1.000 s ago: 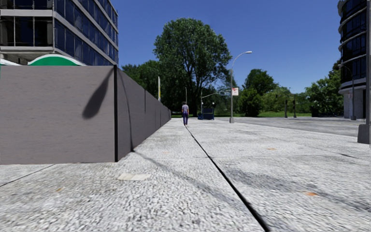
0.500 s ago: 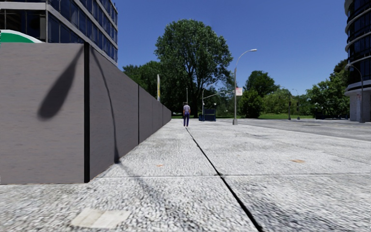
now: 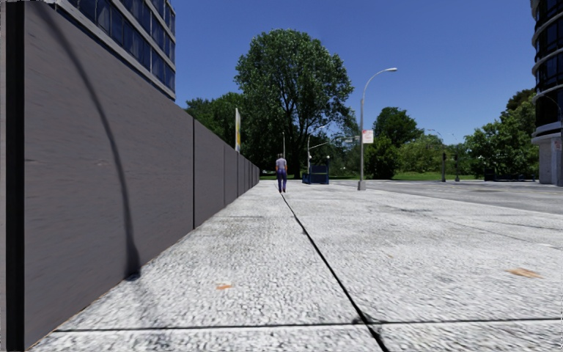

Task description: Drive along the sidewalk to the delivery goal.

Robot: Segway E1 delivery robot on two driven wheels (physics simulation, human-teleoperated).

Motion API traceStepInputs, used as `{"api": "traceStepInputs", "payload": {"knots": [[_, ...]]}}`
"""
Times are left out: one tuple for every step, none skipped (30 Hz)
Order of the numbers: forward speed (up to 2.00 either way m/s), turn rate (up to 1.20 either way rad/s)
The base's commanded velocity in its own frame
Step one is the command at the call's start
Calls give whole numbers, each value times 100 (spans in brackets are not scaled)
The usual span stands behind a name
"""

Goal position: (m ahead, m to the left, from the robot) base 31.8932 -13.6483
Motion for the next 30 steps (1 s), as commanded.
{"api": "traceStepInputs", "payload": {"knots": [[192,0],[192,0],[192,0],[192,0],[192,0],[192,0],[192,0],[192,0],[192,0],[192,0],[192,0],[192,0],[192,0],[192,0],[192,0],[192,0],[192,0],[192,0],[192,0],[192,0],[192,0],[192,0],[192,0],[192,0],[192,0],[192,0],[192,0],[192,0],[192,0],[192,0]]}}
